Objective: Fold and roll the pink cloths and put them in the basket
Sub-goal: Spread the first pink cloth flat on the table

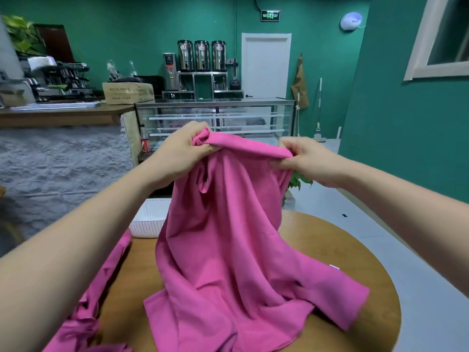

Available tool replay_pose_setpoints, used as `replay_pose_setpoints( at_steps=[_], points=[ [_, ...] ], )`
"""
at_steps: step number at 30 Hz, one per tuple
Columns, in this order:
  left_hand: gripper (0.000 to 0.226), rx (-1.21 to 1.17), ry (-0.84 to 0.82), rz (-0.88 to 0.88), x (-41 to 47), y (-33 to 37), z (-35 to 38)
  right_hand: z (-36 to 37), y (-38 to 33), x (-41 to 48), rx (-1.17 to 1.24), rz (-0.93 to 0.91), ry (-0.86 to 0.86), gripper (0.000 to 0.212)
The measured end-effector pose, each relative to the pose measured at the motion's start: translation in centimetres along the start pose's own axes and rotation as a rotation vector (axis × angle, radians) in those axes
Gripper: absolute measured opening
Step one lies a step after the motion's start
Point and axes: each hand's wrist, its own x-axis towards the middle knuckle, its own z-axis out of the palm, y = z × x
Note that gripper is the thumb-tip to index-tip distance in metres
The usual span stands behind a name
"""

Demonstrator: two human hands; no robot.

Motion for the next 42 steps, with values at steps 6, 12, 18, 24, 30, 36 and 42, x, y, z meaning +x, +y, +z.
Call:
replay_pose_setpoints(
  at_steps=[6,12,18,24,30,36,42],
  points=[
    [0.039,0.22,0.073,0.036,0.5,-0.5,-0.5,-2.7,-0.7,-0.4,-0.198,0.048,0.245,0.022],
    [0.038,0.266,0.145,0.05,1.3,-0.3,-1.8,-5.6,-3.1,-3.2,-0.093,0.27,-0.237,0.032],
    [0.065,0.417,-0.114,0.006,1.1,1.5,-1.4,-8.0,-2.4,-3.2,-0.42,0.096,0.11,0.017],
    [0.032,0.32,-0.081,-0.05,1.7,0.4,-2.4,-8.3,-0.6,-1.1,0.093,0.072,0.409,0.028],
    [0.013,-0.51,-0.032,-0.182,1.5,1.1,-2.8,-8.5,-1.8,-1.2,-0.006,-0.004,0.496,0.02],
    [0.016,-0.43,0.043,-0.136,3.1,1.0,-3.4,-9.7,-3.9,-0.1,0.103,-0.014,0.531,0.016],
    [0.061,0.139,-0.043,-0.278,2.5,-3.9,1.0,-6.0,1.3,0.2,-0.452,0.296,0.179,0.018]
  ],
)
